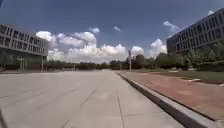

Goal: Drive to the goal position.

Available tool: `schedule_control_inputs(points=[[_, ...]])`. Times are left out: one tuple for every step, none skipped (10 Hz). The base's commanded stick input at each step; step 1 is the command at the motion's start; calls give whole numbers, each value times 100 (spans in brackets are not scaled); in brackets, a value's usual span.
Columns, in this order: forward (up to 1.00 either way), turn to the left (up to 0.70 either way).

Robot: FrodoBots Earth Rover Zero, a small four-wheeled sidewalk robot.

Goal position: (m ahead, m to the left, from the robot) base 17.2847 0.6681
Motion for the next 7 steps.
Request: schedule_control_inputs(points=[[100,0],[100,5],[100,27],[100,1],[100,19],[100,16],[100,0]])
